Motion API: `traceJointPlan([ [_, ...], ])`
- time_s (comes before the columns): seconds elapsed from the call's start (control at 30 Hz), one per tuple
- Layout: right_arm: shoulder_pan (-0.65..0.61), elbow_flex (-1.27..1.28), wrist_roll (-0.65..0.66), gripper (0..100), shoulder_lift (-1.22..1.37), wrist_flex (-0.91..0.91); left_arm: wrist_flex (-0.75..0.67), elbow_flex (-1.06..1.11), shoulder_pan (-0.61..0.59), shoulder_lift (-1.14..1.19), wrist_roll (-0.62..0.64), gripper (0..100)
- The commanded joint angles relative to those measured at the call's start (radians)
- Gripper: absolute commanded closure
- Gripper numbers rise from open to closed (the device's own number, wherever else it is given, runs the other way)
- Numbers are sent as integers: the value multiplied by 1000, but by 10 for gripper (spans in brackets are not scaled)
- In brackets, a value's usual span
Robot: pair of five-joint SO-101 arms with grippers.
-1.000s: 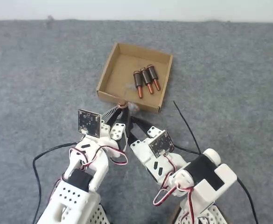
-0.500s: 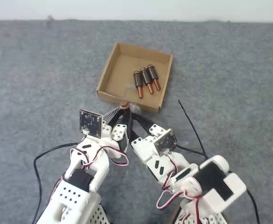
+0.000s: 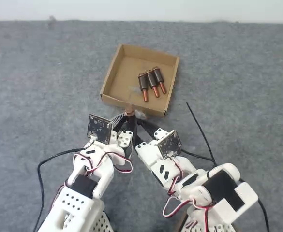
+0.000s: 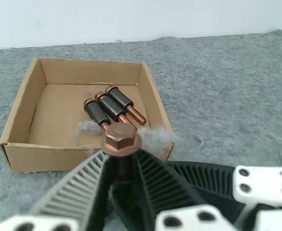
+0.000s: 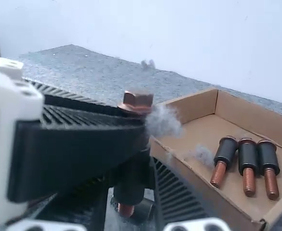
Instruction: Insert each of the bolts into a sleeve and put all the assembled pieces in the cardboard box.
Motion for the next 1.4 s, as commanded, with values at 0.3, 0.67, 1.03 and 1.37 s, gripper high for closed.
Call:
traceJointPlan([
  [0.3, 36, -29, -8, 992, -45, 2, 43, -7, -14, -5, -14, 812],
  [0.67, 38, -29, -6, 992, -44, 4, 46, -25, -15, -5, -12, 809],
  [1.03, 38, -31, -6, 992, -42, 5, 46, -97, -153, -6, 94, 807],
  [1.37, 39, -61, -8, 992, -42, 110, 103, -90, -172, -112, 101, 807],
])
